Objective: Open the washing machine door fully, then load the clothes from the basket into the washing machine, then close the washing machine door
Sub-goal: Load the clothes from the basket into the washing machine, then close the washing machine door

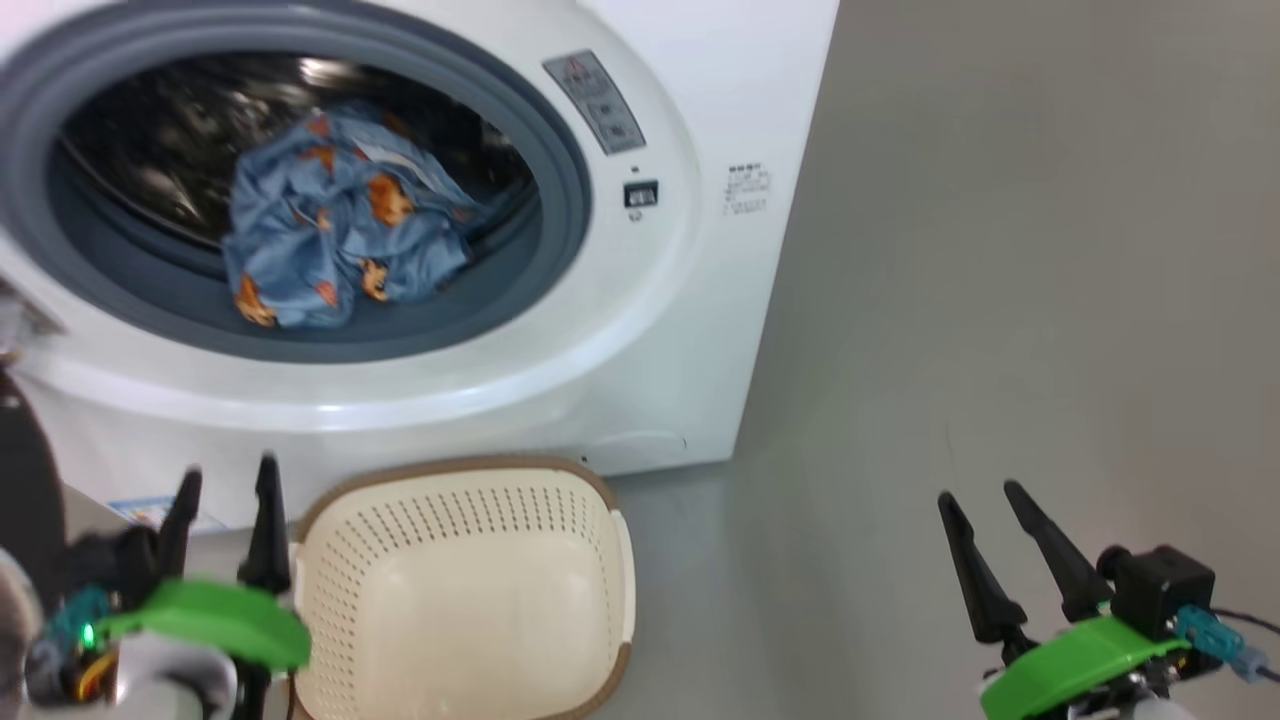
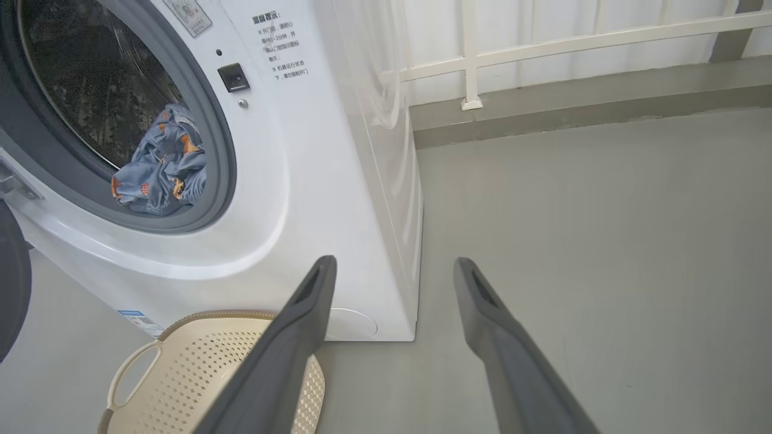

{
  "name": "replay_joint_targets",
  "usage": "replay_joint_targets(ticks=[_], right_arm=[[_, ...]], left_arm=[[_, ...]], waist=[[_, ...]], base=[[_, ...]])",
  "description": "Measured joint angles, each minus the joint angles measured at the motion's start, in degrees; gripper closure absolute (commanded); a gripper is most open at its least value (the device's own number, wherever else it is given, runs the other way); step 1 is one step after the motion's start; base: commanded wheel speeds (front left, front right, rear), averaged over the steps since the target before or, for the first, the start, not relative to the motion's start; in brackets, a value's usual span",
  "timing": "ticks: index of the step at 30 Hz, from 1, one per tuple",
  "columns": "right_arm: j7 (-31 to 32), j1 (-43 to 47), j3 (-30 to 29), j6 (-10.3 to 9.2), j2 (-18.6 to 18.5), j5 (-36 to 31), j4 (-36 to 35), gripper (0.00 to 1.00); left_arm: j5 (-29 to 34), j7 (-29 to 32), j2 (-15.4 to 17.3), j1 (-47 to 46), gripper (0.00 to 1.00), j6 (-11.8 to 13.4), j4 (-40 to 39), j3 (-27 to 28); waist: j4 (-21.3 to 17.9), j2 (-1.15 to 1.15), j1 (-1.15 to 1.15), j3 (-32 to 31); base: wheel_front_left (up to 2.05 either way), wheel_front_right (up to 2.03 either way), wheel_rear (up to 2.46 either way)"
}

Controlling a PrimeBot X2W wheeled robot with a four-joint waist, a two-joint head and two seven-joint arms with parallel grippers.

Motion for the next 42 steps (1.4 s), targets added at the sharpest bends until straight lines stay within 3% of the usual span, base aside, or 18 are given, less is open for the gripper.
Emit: replay_joint_targets(ticks=[20, 42], right_arm=[[0.00, 7.03, -2.01, 0.00, -1.51, 1.45, -0.22, 0.00], [0.00, 7.40, -2.59, 0.00, -0.94, 1.45, -0.55, 0.00]], left_arm=[[2.88, 0.00, -0.98, 18.58, 0.00, 0.00, -12.09, 6.38], [2.83, 0.00, -2.13, 21.02, 0.00, 0.00, -14.97, 6.81]], waist=[[1.44, 0.00, 0.00, -8.85], [1.17, 0.00, 0.00, -8.98]], base=[[0.00, 0.00, 0.00], [0.00, 0.00, 0.00]])
